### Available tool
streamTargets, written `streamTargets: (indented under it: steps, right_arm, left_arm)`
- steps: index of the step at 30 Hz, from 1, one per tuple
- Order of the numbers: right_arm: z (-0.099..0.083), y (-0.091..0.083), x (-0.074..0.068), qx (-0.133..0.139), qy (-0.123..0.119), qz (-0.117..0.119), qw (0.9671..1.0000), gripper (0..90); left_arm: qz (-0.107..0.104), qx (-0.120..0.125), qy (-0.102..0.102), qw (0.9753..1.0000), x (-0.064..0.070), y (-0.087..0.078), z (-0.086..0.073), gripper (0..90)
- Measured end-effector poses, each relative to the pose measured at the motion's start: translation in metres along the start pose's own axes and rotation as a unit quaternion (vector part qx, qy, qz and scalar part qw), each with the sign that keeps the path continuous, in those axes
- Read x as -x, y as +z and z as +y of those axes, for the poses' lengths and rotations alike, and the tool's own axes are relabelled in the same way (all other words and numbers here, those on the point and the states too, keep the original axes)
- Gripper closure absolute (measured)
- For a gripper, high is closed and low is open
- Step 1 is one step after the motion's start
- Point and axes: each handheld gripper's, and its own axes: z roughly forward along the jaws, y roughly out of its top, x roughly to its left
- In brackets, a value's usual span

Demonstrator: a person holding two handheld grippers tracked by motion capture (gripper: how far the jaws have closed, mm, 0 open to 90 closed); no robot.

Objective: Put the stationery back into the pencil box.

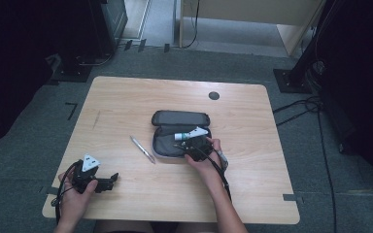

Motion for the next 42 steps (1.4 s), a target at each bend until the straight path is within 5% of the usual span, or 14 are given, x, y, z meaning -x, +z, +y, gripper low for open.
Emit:
streamTargets:
  steps: [5, 9, 11, 15, 19, 26, 33, 42]
  right_arm:
    - [0.0, 0.0, 0.002, 0.002, -0.001, -0.015, 0.9999, 54.5]
    - [0.002, -0.014, -0.003, 0.048, 0.017, -0.005, 0.9987, 54.6]
    - [0.005, -0.027, -0.016, 0.081, 0.009, 0.024, 0.9964, 59.0]
    - [0.006, -0.033, -0.03, 0.102, -0.002, 0.046, 0.9937, 63.5]
    - [0.0, -0.037, -0.056, 0.121, -0.021, 0.095, 0.9879, 74.9]
    - [-0.015, -0.018, -0.096, 0.088, -0.073, 0.146, 0.9827, 84.7]
    - [-0.018, -0.006, -0.108, 0.078, -0.069, 0.141, 0.9846, 84.1]
    - [-0.017, 0.007, -0.114, 0.074, -0.059, 0.092, 0.9913, 79.4]
  left_arm:
    - [0.0, 0.0, 0.0, 1.0, 0.0, 0.0, 0.0, 0.0]
    - [0.0, 0.0, 0.0, 1.0, 0.0, 0.0, 0.0, 0.0]
    - [0.0, -0.001, 0.001, 1.0, 0.0, 0.0, 0.0, 0.0]
    - [0.0, 0.0, 0.0, 1.0, 0.0, 0.0, 0.0, 0.0]
    - [0.0, 0.0, 0.0, 1.0, 0.0, 0.0, 0.0, 0.0]
    - [0.0, 0.0, 0.0, 1.0, 0.0, 0.0, 0.0, 0.0]
    - [0.0, 0.0, 0.0, 1.0, 0.0, 0.0, 0.0, 0.0]
    - [0.0, 0.0, 0.0, 1.0, 0.0, 0.0, 0.0, 0.0]
